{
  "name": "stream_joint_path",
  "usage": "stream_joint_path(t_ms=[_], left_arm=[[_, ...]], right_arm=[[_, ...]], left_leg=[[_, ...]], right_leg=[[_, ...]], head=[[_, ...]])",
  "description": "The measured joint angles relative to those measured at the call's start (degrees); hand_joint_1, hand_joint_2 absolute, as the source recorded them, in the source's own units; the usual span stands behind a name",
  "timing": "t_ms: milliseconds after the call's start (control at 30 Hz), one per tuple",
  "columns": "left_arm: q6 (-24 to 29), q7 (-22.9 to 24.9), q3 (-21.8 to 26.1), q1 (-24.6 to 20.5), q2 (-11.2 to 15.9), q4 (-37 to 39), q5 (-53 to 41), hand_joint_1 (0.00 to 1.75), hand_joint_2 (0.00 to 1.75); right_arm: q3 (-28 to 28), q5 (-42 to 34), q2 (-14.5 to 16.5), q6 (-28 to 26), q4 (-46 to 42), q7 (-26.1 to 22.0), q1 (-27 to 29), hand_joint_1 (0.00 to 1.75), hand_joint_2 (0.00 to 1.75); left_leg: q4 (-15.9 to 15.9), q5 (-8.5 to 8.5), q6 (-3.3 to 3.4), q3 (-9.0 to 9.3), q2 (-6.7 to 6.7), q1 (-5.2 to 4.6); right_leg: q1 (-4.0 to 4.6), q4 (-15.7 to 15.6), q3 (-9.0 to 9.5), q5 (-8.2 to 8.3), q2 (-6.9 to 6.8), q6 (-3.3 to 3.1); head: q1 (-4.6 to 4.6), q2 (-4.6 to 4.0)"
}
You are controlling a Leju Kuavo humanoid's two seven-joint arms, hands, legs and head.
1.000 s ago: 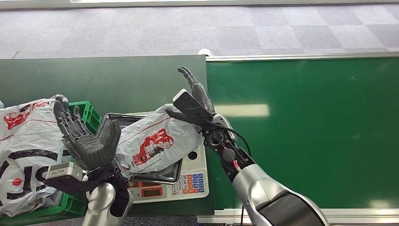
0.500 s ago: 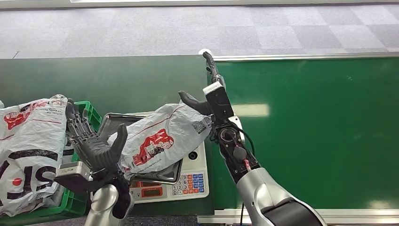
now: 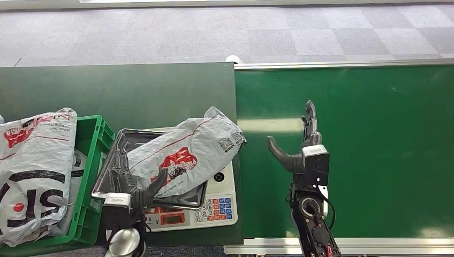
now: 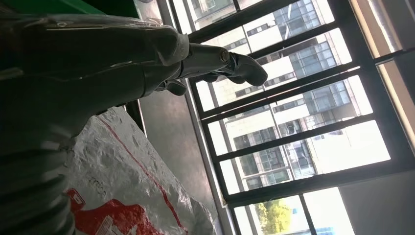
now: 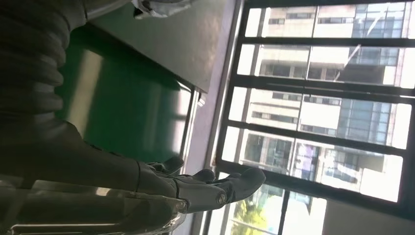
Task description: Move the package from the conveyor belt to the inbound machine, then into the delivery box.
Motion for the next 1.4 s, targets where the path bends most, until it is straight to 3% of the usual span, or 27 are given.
stream_joint_path(t_ms=[100, 233, 433, 600, 733, 800, 867, 933, 1233, 1400], left_arm=[[1.7, 0.1, 0.7, 0.8, 0.0, 0.0, -0.6, 0.0, 1.75], [4.1, 2.7, 1.2, 1.6, 0.0, -0.3, -7.6, 0.0, 1.75], [6.1, 14.9, 0.7, 1.8, 0.7, -0.4, -32.5, 0.0, 1.75], [3.3, 27.5, 0.5, 1.2, 0.9, 0.1, -53.1, 0.0, 1.75], [-0.8, 29.4, 0.2, 1.2, 0.7, 0.3, -54.1, 0.0, 1.75], [-2.5, 29.0, 0.0, 1.5, 0.7, 0.3, -51.9, 0.67, 1.75], [-3.9, 28.4, -0.3, 2.0, 0.8, 0.3, -49.8, 1.52, 1.75], [-4.7, 27.7, -0.5, 2.5, 0.8, 0.4, -48.0, 1.72, 1.75], [-6.2, 25.0, -1.1, 3.5, 0.8, 1.0, -42.6, 1.75, 1.75], [-4.8, 26.1, -1.2, 2.9, 0.8, 2.0, -42.5, 1.75, 1.75]], right_arm=[[-2.4, -2.3, -0.5, 8.3, -3.2, 0.9, 5.5, 0.0, 1.75], [-4.9, -3.5, -0.6, 14.1, -5.3, 1.1, 9.3, 0.0, 1.75], [-6.7, -0.9, -0.2, 15.3, -5.8, 1.5, 10.5, 0.0, 1.75], [-7.7, 0.8, -0.1, 16.2, -6.7, 2.2, 11.5, 0.0, 1.75], [-8.6, 2.2, 0.2, 16.0, -8.1, 2.2, 13.8, 0.0, 1.75], [-9.3, 2.1, 0.4, 15.6, -8.9, 2.2, 14.9, 0.0, 1.75], [-10.0, 1.8, 0.6, 15.3, -9.5, 2.2, 15.8, 0.0, 1.75], [-10.6, 1.5, 0.7, 15.1, -10.0, 2.2, 16.5, 0.0, 1.75], [-12.7, -1.9, 0.9, 15.6, -11.5, 1.3, 19.1, 0.0, 1.75], [-13.1, -1.4, 1.3, 15.3, -12.6, 1.3, 20.1, 0.0, 1.75]], left_leg=[[0.0, -0.01, 0.0, -0.01, -0.01, 0.0], [0.0, 0.0, 0.0, -0.01, 0.0, 0.0], [0.0, 0.01, 0.01, 0.03, 0.0, 0.0], [0.0, 0.0, 0.0, 0.04, 0.01, 0.0], [0.0, -0.01, 0.0, 0.03, -0.01, 0.0], [0.0, -0.01, -0.01, 0.02, -0.01, 0.0], [0.0, -0.01, 0.0, 0.02, -0.01, 0.0], [0.0, -0.01, 0.0, 0.03, -0.01, 0.0], [0.0, -0.01, 0.0, 0.05, -0.01, -0.01], [0.0, -0.01, 0.0, 0.05, 0.01, 0.0]], right_leg=[[0.0, 0.0, 0.0, -0.03, -0.01, 0.0], [0.0, 0.0, 0.02, -0.03, 0.0, 0.0], [-0.01, 0.0, 0.05, -0.02, 0.0, 0.0], [-0.01, 0.0, 0.03, -0.02, 0.01, 0.0], [0.0, 0.0, 0.03, -0.03, 0.01, 0.0], [0.0, 0.0, 0.04, -0.04, 0.01, 0.0], [-0.01, 0.0, 0.04, -0.04, 0.01, 0.0], [-0.01, 0.0, 0.05, -0.04, 0.01, 0.0], [-0.01, 0.0, 0.07, -0.04, 0.01, 0.01], [-0.01, 0.0, 0.07, -0.04, 0.01, 0.0]], head=[[0.01, 0.0], [0.01, 0.0], [0.0, 0.0], [0.01, 0.0], [0.0, 0.0], [0.0, 0.0], [0.0, 0.0], [0.0, 0.0], [0.0, 0.0], [0.0, 0.0]])
